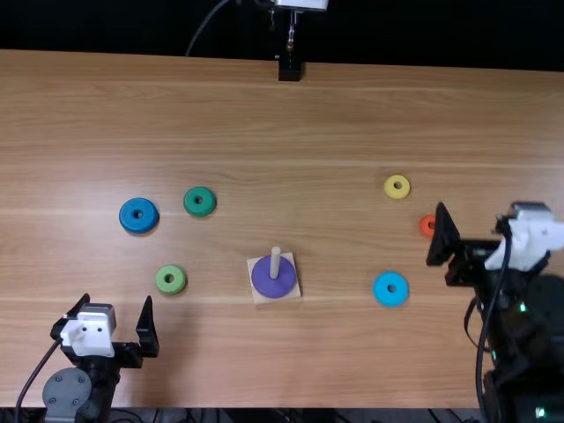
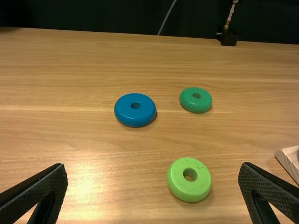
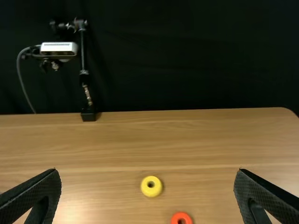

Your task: Build the Hanoi tower: stack the rings onto the peg from bottom to top in this color order: purple, dark blue, light blue, dark green, light green, yellow, orange.

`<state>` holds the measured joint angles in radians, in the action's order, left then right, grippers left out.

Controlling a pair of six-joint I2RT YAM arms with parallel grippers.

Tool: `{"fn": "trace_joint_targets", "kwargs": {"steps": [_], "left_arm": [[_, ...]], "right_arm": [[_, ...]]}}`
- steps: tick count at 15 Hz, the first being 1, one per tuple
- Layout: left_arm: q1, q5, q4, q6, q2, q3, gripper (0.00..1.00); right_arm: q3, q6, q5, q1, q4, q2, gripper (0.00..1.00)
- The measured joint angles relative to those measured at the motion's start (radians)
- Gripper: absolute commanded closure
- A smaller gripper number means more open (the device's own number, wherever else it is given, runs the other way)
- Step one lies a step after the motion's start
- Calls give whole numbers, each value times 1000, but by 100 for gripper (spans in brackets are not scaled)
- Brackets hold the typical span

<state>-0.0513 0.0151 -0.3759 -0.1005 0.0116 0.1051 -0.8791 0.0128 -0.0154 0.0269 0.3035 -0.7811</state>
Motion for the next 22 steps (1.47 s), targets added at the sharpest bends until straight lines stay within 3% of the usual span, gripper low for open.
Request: {"fn": "trace_joint_targets", "kwargs": {"steps": [1, 3, 5, 13, 22], "left_arm": [[0, 0, 0, 0, 0, 0, 0], [0, 0, 0, 0, 0, 0, 0], [0, 0, 0, 0, 0, 0, 0], [0, 0, 0, 0, 0, 0, 0], [0, 0, 0, 0, 0, 0, 0]], "right_arm": [[80, -3, 26, -27, -16, 88, 0], [225, -7, 57, -68, -69, 251, 0], [362, -10, 68, -108, -113, 374, 0], [692, -11, 75, -111, -119, 640, 0], [817, -11, 75, -111, -127, 750, 0]]}}
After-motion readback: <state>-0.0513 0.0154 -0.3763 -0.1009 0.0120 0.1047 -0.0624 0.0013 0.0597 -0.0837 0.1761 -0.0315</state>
